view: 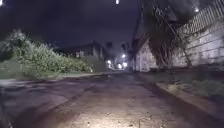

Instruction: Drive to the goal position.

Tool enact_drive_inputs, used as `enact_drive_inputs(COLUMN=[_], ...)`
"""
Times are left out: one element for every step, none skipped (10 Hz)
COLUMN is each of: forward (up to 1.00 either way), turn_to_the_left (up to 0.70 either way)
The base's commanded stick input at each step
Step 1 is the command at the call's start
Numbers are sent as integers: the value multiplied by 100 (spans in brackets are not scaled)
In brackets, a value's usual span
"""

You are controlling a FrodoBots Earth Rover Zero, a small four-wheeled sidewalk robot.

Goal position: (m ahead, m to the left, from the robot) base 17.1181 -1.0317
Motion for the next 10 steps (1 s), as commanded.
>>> enact_drive_inputs(forward=[70,70,70,70,70,70,70,70,70,70], turn_to_the_left=[0,0,0,0,0,0,0,0,0,-20])
